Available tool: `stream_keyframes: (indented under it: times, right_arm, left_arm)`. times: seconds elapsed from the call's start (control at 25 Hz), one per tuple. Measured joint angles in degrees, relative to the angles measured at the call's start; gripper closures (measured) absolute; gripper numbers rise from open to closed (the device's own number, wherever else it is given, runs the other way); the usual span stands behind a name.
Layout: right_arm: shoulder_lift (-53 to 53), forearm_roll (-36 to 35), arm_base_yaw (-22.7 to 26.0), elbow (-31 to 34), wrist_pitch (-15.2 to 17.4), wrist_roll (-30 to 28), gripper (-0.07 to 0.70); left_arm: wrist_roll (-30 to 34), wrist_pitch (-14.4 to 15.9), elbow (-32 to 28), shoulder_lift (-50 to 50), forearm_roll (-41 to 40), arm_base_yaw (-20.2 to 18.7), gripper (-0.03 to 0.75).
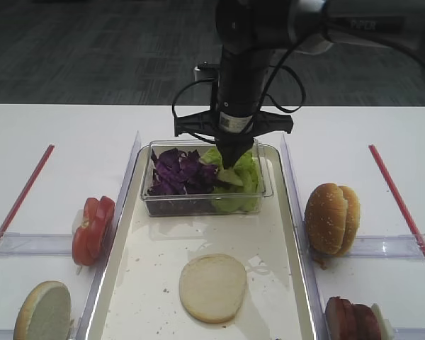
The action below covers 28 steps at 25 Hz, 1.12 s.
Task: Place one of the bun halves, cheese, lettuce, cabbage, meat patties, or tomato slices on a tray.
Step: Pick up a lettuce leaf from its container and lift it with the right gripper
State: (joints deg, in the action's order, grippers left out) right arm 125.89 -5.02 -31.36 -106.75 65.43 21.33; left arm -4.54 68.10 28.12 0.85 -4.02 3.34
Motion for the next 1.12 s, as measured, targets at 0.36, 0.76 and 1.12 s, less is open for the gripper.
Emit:
stream_keyframes:
  times: [0.36,0.76,1.12]
  right_arm:
    - [0.0,0.2,-1.3,-3.0,3.3,0.0,0.594]
    - [-2.8,2.7,-2.2,-3.7,4.8,0.5,0.594]
    - [-5.4,3.4,-2.2,-3.7,5.2,1.1,0.594]
  left_arm:
    - [0.0,0.0,0.0,0.0,0.0,0.0,0.413]
    - [0.0,0.0,0.0,0.0,0.0,0.0,0.413]
    - [0.0,0.0,0.0,0.0,0.0,0.0,0.413]
